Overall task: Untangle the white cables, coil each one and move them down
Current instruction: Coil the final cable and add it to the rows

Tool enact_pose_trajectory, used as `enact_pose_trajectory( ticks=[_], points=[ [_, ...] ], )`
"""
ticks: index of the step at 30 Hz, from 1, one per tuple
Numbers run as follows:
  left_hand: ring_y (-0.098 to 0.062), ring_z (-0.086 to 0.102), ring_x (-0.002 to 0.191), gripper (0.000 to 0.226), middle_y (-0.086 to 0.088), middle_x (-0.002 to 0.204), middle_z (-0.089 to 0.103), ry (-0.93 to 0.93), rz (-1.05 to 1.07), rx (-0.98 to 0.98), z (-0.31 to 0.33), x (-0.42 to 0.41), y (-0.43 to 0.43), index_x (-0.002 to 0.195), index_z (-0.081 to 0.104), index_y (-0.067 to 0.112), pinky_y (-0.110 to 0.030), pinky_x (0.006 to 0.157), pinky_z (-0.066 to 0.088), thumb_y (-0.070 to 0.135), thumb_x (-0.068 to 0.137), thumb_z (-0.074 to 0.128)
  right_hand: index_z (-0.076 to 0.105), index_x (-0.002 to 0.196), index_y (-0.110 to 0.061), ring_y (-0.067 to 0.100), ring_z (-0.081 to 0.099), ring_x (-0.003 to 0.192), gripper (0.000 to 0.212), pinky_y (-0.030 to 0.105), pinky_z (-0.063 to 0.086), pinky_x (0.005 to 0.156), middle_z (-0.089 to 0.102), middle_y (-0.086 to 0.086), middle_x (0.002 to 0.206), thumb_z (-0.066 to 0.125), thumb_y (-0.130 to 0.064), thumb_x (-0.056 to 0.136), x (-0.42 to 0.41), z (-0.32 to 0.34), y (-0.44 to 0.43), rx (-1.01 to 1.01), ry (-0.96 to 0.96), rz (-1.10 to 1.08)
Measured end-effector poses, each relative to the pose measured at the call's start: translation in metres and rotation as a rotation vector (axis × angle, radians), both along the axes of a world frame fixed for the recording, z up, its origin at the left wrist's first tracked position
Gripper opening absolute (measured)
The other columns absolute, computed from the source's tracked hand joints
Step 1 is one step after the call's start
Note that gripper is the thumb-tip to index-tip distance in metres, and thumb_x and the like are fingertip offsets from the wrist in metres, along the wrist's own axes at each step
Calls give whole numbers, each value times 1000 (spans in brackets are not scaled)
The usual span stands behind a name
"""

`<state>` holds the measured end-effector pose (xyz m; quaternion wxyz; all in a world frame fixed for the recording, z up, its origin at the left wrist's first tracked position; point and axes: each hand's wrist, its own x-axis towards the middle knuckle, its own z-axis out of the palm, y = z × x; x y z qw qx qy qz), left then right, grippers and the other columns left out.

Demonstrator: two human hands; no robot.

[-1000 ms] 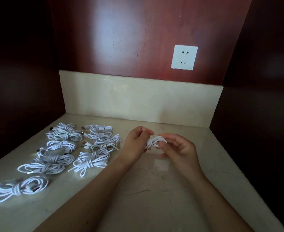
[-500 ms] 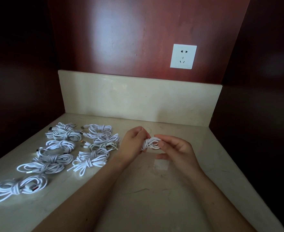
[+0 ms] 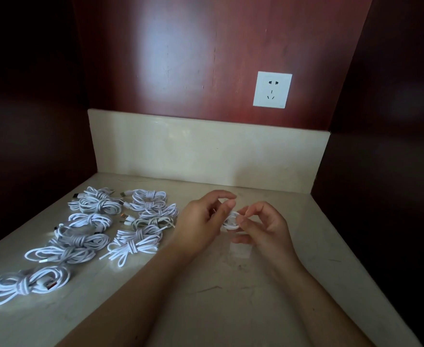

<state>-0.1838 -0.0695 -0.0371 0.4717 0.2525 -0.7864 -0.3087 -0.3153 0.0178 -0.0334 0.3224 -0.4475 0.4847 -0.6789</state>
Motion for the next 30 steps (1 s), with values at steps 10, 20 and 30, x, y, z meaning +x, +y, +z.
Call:
enact_pose_trajectory(
  ticks=[10, 20, 30],
  points=[
    [-14, 54, 43, 14, -1, 51, 52, 82, 4, 44, -3, -6, 1, 102, 64, 37, -41, 54, 52, 28, 98, 54, 69, 81, -19, 14, 68, 78, 25, 40, 59, 63, 66, -5, 88, 61, 3, 91, -2, -9, -3, -57, 277, -72],
    [-13, 59, 45, 16, 0, 63, 66, -7, 141, 66, -6, -7, 2, 105, 62, 34, -27, 57, 47, 25, 101, 50, 72, 81, -33, 2, 61, 90, 9, 29, 51, 62, 54, -19, 101, 78, -28, 77, -2, -17, -3, -19, 814, -327],
    [0, 57, 58, 37, 7, 56, 60, -144, 170, -10, -1, -8, 2, 74, 64, 19, -24, 56, 39, 39, 101, 47, 73, 77, -17, 9, 69, 91, 13, 37, 55, 78, 74, -10, 90, 73, -6, 84, 2, -8, -5, -108, 368, -295]
  ],
)
